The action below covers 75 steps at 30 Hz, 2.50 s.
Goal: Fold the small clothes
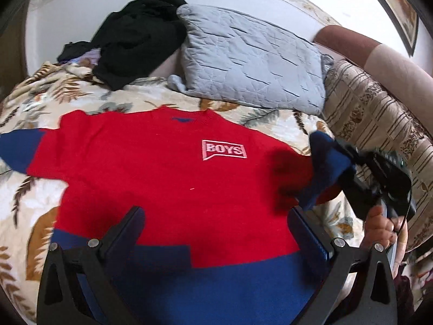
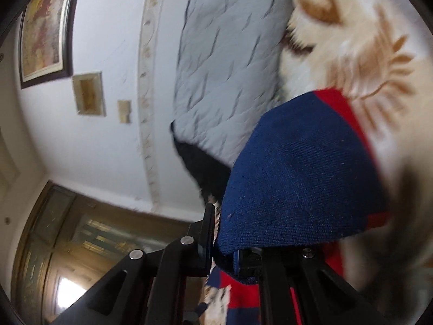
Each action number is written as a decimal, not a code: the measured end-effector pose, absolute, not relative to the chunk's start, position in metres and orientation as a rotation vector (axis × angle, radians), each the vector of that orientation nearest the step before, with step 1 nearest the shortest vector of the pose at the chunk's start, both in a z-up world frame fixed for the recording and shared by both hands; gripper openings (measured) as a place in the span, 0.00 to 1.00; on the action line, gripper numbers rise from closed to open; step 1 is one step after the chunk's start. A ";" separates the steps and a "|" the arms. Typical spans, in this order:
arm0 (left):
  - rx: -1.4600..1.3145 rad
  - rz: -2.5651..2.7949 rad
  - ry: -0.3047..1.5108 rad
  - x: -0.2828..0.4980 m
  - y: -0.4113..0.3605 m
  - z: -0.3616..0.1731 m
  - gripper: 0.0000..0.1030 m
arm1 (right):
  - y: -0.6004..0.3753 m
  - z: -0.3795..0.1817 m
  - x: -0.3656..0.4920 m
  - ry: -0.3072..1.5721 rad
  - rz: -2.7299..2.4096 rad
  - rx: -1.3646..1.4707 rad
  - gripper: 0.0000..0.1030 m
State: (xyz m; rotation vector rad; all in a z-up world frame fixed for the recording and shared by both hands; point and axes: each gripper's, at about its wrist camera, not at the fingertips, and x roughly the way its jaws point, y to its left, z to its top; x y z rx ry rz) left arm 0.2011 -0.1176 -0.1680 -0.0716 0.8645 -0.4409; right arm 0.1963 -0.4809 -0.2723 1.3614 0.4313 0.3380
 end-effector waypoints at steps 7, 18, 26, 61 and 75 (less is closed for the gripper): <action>-0.057 -0.365 0.844 0.180 -0.078 -0.163 1.00 | -0.405 -0.251 0.247 0.435 0.628 1.336 0.12; -0.247 -0.370 1.025 0.193 -0.057 -0.199 1.00 | -0.357 -0.316 0.242 0.944 0.382 1.346 0.82; -0.323 -0.446 1.165 0.213 -0.111 -0.214 1.00 | -0.391 -0.256 0.221 0.855 0.371 1.152 0.73; -0.409 -0.345 0.975 0.335 -0.105 -0.190 0.10 | -0.404 -0.279 0.252 0.900 0.238 1.022 0.56; -0.252 -0.179 1.059 0.363 0.010 -0.230 0.19 | -0.396 -0.281 0.262 0.903 0.227 0.988 0.56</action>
